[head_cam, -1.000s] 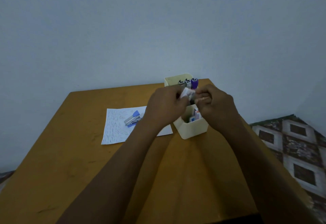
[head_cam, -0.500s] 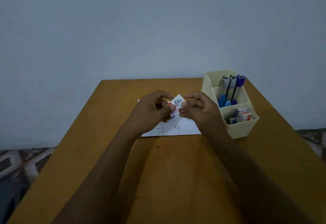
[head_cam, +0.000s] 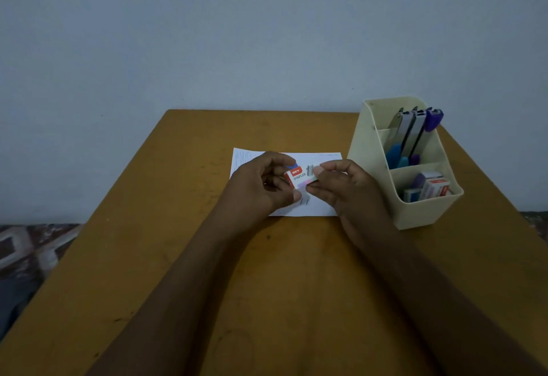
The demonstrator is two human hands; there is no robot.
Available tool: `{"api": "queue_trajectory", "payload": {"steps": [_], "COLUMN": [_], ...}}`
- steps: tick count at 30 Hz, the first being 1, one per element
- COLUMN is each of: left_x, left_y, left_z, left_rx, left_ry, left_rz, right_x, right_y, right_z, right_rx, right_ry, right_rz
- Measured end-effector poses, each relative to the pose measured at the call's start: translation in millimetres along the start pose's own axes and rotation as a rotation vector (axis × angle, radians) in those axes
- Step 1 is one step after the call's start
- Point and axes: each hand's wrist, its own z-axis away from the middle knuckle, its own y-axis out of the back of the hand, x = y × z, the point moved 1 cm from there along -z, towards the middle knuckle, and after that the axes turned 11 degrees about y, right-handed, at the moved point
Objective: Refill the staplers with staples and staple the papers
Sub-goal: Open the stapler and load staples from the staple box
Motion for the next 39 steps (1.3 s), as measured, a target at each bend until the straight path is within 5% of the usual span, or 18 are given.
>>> {"api": "queue_trajectory", "payload": {"steps": [19,32,39], "left_x": [-2.8,-2.8,-4.5], "left_y": [-4.5,-4.4,-7.8], "left_z": [4.2,2.8,4.1], "left_rx": [0.062,0.069,0.188], "left_ry": [0.020,0.072,-0.054], "left_rz": [0.027,0.163,-0.004], "right_x": [6.2,5.2,7.9], "right_y": [7.0,8.6,11.3], "right_z": [1.4,1.2,-1.1], "right_rx": [0.013,-0.025,-0.061], "right_ry": [-0.097,0.016,0.025], "right_rz": [0.008,0.004,-0.032]}}
